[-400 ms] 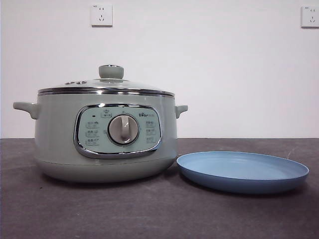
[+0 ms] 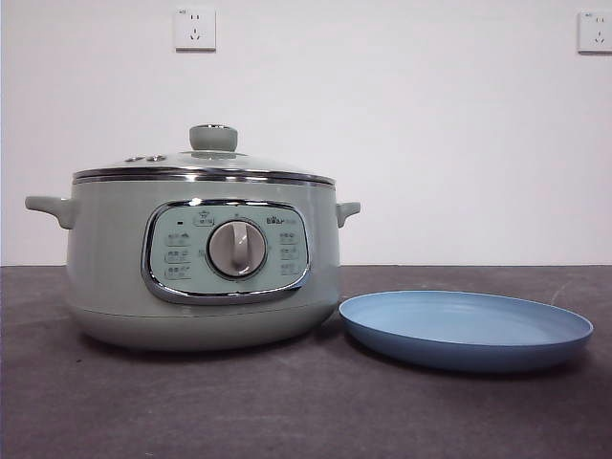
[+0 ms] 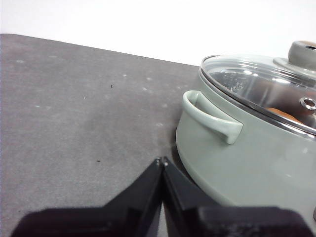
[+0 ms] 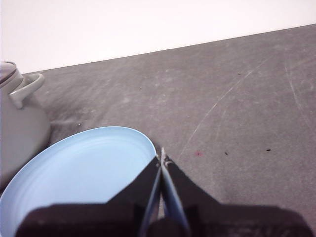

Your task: Take the potato out from the steamer,put the potato on the plate,close the lid

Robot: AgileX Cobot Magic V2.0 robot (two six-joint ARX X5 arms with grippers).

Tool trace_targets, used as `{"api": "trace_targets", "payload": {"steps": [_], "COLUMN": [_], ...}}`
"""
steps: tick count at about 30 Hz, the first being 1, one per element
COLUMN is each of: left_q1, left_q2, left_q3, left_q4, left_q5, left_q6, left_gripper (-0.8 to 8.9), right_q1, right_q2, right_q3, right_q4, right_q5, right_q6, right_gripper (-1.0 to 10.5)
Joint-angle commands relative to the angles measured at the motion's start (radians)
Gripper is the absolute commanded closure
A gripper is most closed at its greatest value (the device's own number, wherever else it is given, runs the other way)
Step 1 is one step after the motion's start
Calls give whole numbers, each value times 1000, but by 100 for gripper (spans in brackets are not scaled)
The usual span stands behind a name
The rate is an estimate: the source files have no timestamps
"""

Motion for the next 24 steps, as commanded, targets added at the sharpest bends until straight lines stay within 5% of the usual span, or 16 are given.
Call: {"api": "trace_targets", "payload": {"steps": [1, 7, 18, 24], "left_q1": [1, 1, 1, 1], "left_q2": [-3, -3, 16, 116], "left_q3": [-14, -13, 202, 424], "left_q4": [0, 14, -69, -96], "left_q5": [23, 105, 289, 302], "left_q6": [-8, -100, -160, -154], "left_gripper": [817, 818, 819, 819], "right_q1": [1, 1, 2, 2], "right_q2": [0, 0, 124, 323], "right_q3": [-12, -8, 214, 505], "right_q4": [3, 18, -49, -208], "right_q5": [0, -16, -161, -161], "right_q6": [53, 320, 354, 187], "right_gripper": [947, 950, 957, 957]}}
